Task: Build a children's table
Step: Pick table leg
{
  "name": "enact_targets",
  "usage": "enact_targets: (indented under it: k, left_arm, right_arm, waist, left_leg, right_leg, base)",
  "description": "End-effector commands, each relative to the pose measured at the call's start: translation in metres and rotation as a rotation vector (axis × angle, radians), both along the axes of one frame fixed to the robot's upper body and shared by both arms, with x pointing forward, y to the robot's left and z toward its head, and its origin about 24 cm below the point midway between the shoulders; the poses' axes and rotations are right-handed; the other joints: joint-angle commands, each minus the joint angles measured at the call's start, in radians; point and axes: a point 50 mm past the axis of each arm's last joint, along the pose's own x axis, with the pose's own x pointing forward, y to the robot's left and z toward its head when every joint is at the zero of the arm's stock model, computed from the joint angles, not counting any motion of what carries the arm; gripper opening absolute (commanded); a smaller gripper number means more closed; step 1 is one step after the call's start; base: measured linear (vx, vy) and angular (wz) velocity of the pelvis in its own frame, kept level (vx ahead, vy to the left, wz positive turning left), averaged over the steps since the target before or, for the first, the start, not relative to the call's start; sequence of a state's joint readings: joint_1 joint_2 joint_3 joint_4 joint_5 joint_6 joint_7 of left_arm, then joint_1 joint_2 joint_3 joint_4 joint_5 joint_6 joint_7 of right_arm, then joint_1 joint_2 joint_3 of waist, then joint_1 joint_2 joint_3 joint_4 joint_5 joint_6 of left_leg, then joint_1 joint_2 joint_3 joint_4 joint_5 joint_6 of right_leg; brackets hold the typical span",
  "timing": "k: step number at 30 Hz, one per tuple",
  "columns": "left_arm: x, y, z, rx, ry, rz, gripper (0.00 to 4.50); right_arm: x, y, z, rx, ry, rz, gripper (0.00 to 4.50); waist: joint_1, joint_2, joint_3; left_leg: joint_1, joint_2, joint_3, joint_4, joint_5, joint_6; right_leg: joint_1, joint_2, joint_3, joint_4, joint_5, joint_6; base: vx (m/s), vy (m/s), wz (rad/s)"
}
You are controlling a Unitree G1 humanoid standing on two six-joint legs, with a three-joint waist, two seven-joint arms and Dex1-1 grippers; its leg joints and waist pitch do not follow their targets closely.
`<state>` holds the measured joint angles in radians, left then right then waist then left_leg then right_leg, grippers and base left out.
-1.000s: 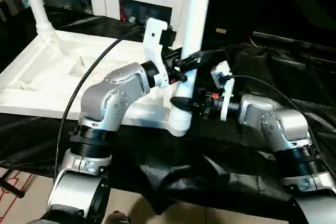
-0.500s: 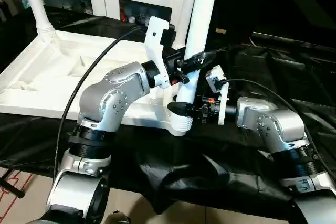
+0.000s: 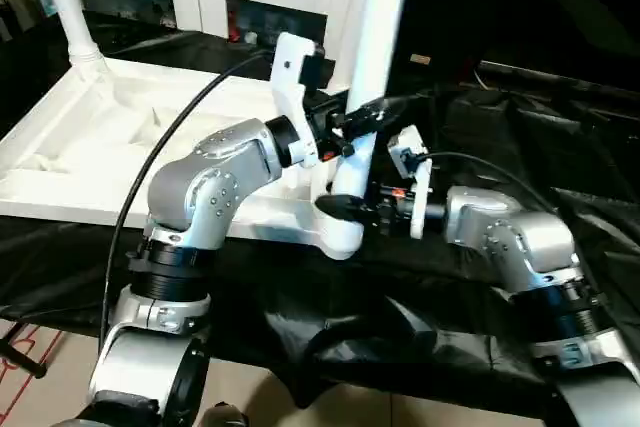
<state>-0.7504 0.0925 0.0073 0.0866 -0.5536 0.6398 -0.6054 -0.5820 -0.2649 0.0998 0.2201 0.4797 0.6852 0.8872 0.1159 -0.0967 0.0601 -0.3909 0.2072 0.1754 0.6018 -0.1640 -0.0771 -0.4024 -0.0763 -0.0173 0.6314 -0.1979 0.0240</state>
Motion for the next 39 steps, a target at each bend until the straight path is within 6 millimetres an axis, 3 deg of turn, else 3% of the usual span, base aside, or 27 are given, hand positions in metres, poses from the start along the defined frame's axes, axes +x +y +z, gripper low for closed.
enact_targets:
  k: [1, 2, 3, 6, 7, 8, 9, 11, 13, 14, 19, 25, 28, 31, 39]
  left_arm:
    - [0.003, 0.0, 0.002, -0.049, -0.055, 0.067, 2.81]
    - [0.006, 0.002, 0.0, -0.062, -0.065, 0.122, 2.81]
    - [0.007, 0.002, -0.001, -0.072, -0.06, 0.134, 2.81]
    - [0.009, 0.006, -0.007, -0.086, -0.04, 0.173, 2.81]
    - [0.009, 0.009, -0.01, -0.074, -0.04, 0.179, 2.81]
    - [0.01, 0.012, -0.012, -0.051, -0.039, 0.187, 2.81]
    - [0.012, 0.02, -0.017, 0.018, -0.053, 0.183, 2.81]
    - [0.012, 0.025, -0.022, 0.073, -0.065, 0.175, 2.81]
    - [0.01, 0.038, -0.043, 0.333, -0.14, 0.11, 2.81]
    - [0.01, 0.039, -0.045, 0.347, -0.141, 0.106, 2.81]
    - [0.006, 0.06, -0.08, 0.66, -0.148, -0.033, 2.81]
    - [0.004, 0.077, -0.107, 0.831, -0.083, -0.197, 2.81]
    - [0.005, 0.081, -0.11, 0.864, -0.075, -0.226, 2.81]
    - [0.008, 0.089, -0.114, 0.911, -0.057, -0.261, 2.46]
    - [0.014, 0.098, -0.118, 0.944, -0.045, -0.268, 1.94]
  right_arm:
    - [0.005, -0.011, -0.006, 0.02, 0.014, -0.113, 1.93]
    - [0.006, -0.01, -0.006, 0.039, 0.007, -0.143, 1.93]
    - [0.006, -0.009, -0.007, 0.047, 0.008, -0.157, 1.92]
    - [0.01, -0.006, -0.012, 0.065, 0.009, -0.237, 1.91]
    - [0.011, -0.005, -0.014, 0.063, 0.011, -0.266, 1.91]
    - [0.012, -0.006, -0.016, 0.051, 0.005, -0.296, 1.91]
    - [0.016, -0.009, -0.019, 0.015, -0.006, -0.359, 1.91]
    - [0.018, -0.011, -0.021, -0.006, -0.014, -0.39, 1.91]
    - [0.023, -0.018, -0.023, -0.021, -0.016, -0.468, 1.91]
    - [0.023, -0.018, -0.024, -0.022, -0.016, -0.472, 1.91]
    - [0.024, -0.023, -0.026, -0.044, -0.025, -0.505, 1.91]
    - [0.023, -0.022, -0.027, -0.05, -0.032, -0.515, 1.91]
    - [0.023, -0.022, -0.027, -0.051, -0.032, -0.514, 1.91]
    - [0.022, -0.024, -0.027, -0.054, -0.034, -0.512, 1.91]
    - [0.021, -0.024, -0.029, -0.059, -0.032, -0.504, 1.91]
  waist:
    - [0.0, 0.008, -0.077]
    - [-0.001, 0.01, -0.076]
    - [-0.002, 0.007, -0.078]
    - [-0.004, 0.016, -0.079]
    - [-0.008, 0.015, -0.078]
    - [-0.008, 0.023, -0.079]
    - [-0.013, 0.021, -0.077]
    - [-0.016, 0.026, -0.078]
    - [-0.017, 0.027, -0.077]
    - [-0.02, 0.027, -0.077]
    - [-0.022, 0.033, -0.077]
    - [-0.028, 0.036, -0.077]
    - [-0.028, 0.038, -0.077]
    - [-0.027, 0.043, -0.077]
    - [-0.026, 0.04, -0.077]
  left_leg:
    - [0.026, 0.012, 0.005, -0.067, -0.104, -0.036]
    - [0.026, 0.012, 0.005, -0.068, -0.109, -0.036]
    - [0.026, 0.012, 0.004, -0.067, -0.118, -0.039]
    - [0.026, 0.011, 0.003, -0.068, -0.114, -0.042]
    - [0.026, 0.011, 0.004, -0.068, -0.121, -0.046]
    - [0.027, 0.011, 0.002, -0.07, -0.128, -0.055]
    - [0.028, 0.01, 0.003, -0.071, -0.135, -0.057]
    - [0.032, 0.01, 0.002, -0.074, -0.152, -0.071]
    - [0.031, 0.009, 0.0, -0.076, -0.158, -0.072]
    - [0.032, 0.009, 0.001, -0.077, -0.163, -0.071]
    - [0.034, 0.01, 0.002, -0.078, -0.158, -0.08]
    - [0.035, 0.01, 0.004, -0.079, -0.185, -0.088]
    - [0.036, 0.011, 0.002, -0.081, -0.188, -0.092]
    - [0.038, 0.012, 0.002, -0.081, -0.199, -0.093]
    - [0.036, 0.012, 0.003, -0.08, -0.2, -0.083]
  right_leg:
    - [0.051, -0.041, 0.017, -0.059, 0.006, -0.218]
    - [0.051, -0.042, 0.017, -0.061, 0.003, -0.215]
    - [0.053, -0.042, 0.017, -0.06, -0.003, -0.204]
    - [0.051, -0.041, 0.017, -0.058, 0.004, -0.2]
    - [0.049, -0.041, 0.017, -0.06, -0.002, -0.198]
    - [0.048, -0.04, 0.016, -0.06, -0.014, -0.191]
    - [0.046, -0.037, 0.017, -0.062, -0.019, -0.188]
    - [0.044, -0.037, 0.016, -0.063, -0.047, -0.172]
    - [0.043, -0.037, 0.016, -0.065, -0.058, -0.164]
    - [0.041, -0.035, 0.017, -0.065, -0.072, -0.153]
    - [0.041, -0.036, 0.017, -0.057, -0.032, -0.166]
    - [0.039, -0.039, 0.019, -0.058, -0.048, -0.185]
    - [0.039, -0.041, 0.019, -0.056, -0.037, -0.193]
    - [0.038, -0.042, 0.019, -0.054, -0.027, -0.209]
    - [0.042, -0.045, 0.02, -0.054, -0.02, -0.224]
  base:
    - [0.0, 0.0, 0.0]
    - [0.0, 0.0, 0.0]
    - [0.0, 0.0, 0.0]
    - [0.0, 0.0, 0.0]
    - [0.0, 0.0, 0.0]
    - [0.0, 0.0, 0.0]
    - [0.0, 0.0, 0.0]
    - [0.0, 0.0, 0.0]
    - [0.0, 0.0, 0.0]
    - [0.0, 0.0, 0.0]
    - [0.0, 0.0, 0.0]
    - [0.0, 0.0, 0.0]
    - [0.0, 0.0, 0.0]
    - [0.0, 0.0, 0.0]
    - [0.0, 0.0, 0.0]
